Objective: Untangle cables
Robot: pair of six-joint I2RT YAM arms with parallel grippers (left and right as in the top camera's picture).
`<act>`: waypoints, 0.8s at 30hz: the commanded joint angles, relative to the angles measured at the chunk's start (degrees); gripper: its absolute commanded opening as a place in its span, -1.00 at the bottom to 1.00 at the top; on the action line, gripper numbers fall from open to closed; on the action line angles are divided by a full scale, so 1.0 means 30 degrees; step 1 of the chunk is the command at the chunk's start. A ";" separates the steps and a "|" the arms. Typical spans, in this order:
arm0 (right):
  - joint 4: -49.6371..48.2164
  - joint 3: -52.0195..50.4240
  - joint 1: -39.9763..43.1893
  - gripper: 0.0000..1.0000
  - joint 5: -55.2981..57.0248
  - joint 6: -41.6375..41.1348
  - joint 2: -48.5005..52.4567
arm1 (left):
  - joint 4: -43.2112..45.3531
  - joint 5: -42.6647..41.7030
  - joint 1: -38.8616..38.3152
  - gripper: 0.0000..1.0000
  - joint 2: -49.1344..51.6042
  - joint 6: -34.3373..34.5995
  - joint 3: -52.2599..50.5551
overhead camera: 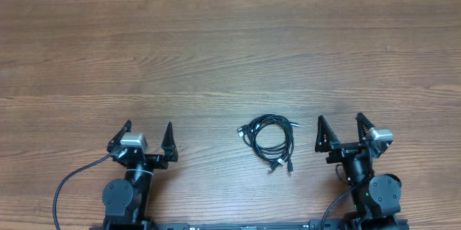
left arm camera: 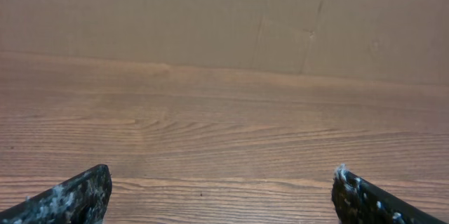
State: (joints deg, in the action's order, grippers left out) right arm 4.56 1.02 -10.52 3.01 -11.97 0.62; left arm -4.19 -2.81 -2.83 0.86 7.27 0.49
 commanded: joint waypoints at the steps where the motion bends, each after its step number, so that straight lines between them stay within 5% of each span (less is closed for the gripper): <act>1: -0.0044 -0.0189 0.0066 1.00 0.0124 -0.0007 -0.0153 | -0.0022 0.0080 0.0189 0.99 -0.0204 -0.0291 -0.0073; 24: -0.0051 0.0007 0.0066 1.00 -0.5275 -0.0605 -0.0153 | -0.0029 0.0073 0.0189 0.99 -0.0204 -0.0284 -0.0073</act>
State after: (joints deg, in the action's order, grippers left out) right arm 4.56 1.02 -10.52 -8.82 -13.45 0.62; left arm -4.19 -2.81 -2.83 0.86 7.27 0.49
